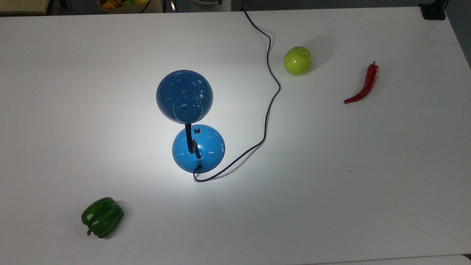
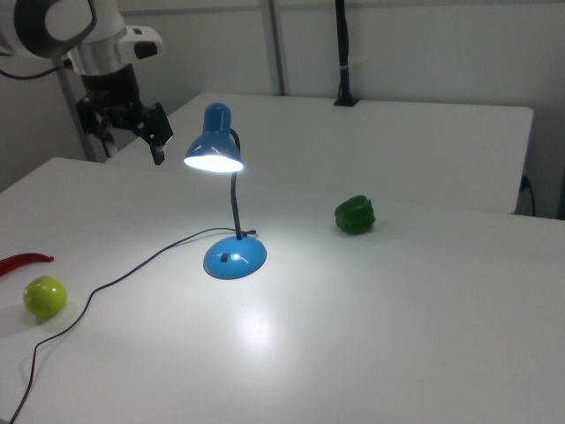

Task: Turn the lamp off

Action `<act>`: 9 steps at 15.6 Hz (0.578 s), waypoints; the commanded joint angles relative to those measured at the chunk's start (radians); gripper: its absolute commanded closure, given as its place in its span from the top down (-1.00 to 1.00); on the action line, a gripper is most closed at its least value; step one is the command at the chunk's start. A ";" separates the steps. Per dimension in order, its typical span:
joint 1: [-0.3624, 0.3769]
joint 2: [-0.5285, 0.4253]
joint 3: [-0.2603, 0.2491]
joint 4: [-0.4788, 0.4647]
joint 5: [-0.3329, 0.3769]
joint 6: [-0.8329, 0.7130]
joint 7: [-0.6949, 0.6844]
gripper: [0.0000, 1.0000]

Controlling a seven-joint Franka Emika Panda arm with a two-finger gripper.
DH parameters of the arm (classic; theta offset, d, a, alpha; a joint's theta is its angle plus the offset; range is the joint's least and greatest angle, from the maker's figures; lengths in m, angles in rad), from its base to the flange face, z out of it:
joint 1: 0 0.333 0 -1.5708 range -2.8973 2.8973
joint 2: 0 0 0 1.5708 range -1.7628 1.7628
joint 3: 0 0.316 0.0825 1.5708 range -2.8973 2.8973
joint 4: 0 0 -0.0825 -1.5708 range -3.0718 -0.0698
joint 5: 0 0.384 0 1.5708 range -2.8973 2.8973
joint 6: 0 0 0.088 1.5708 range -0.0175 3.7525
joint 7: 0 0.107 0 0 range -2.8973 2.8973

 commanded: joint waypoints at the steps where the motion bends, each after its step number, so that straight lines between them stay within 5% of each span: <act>1: 0.014 -0.002 -0.009 0.001 -0.012 0.009 -0.017 1.00; 9: 0.011 -0.001 -0.010 0.001 -0.012 0.009 -0.045 1.00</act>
